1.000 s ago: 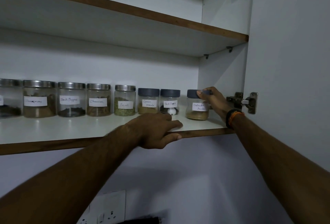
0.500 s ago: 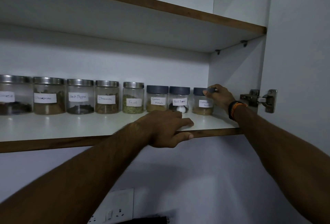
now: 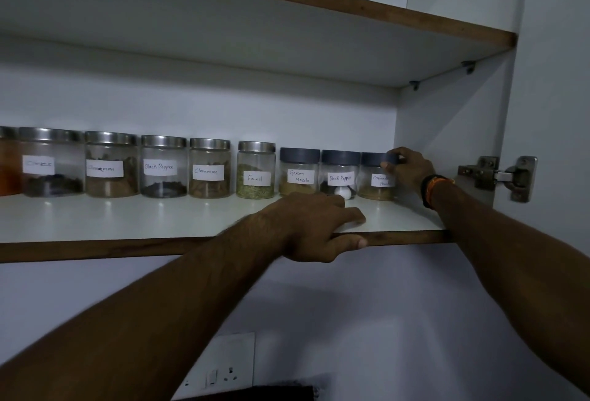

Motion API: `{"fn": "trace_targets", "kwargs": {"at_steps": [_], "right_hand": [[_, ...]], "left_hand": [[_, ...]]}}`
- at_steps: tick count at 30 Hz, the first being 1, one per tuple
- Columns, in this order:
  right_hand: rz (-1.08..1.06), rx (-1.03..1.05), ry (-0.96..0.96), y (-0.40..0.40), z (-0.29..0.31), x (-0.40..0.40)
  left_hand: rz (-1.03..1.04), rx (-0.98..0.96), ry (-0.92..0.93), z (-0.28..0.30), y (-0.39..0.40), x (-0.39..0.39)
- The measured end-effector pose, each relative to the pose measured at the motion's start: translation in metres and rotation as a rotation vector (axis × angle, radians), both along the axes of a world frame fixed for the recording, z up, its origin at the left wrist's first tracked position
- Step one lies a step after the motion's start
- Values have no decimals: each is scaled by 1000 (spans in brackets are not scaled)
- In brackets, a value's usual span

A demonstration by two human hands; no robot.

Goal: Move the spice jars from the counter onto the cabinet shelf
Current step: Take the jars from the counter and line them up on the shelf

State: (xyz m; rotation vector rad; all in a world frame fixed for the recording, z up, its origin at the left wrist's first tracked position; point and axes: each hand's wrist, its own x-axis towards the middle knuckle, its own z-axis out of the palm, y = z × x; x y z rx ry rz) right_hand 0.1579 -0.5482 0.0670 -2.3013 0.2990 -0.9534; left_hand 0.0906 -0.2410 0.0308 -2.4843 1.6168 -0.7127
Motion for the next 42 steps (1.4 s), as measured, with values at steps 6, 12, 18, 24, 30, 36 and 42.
{"fn": "trace_targets", "kwargs": {"at_steps": [6, 12, 18, 24, 30, 36, 42], "right_hand": [[22, 21, 23, -3, 0, -3], [35, 59, 7, -2, -2, -8], [30, 110, 8, 7, -2, -16], [-4, 112, -59, 33, -6, -43], [68, 41, -97, 70, -19, -87], [129, -49, -108, 107, -37, -140], [102, -258, -27, 131, -65, -195]], "left_hand": [[3, 3, 11, 0, 0, 1], [7, -2, 1, 0, 0, 1], [23, -29, 41, -1, 1, 4], [47, -28, 48, -2, 1, 4], [100, -27, -95, -6, 3, -1], [264, -91, -65, -26, 6, -25], [370, -91, -12, -48, 16, -59]]}}
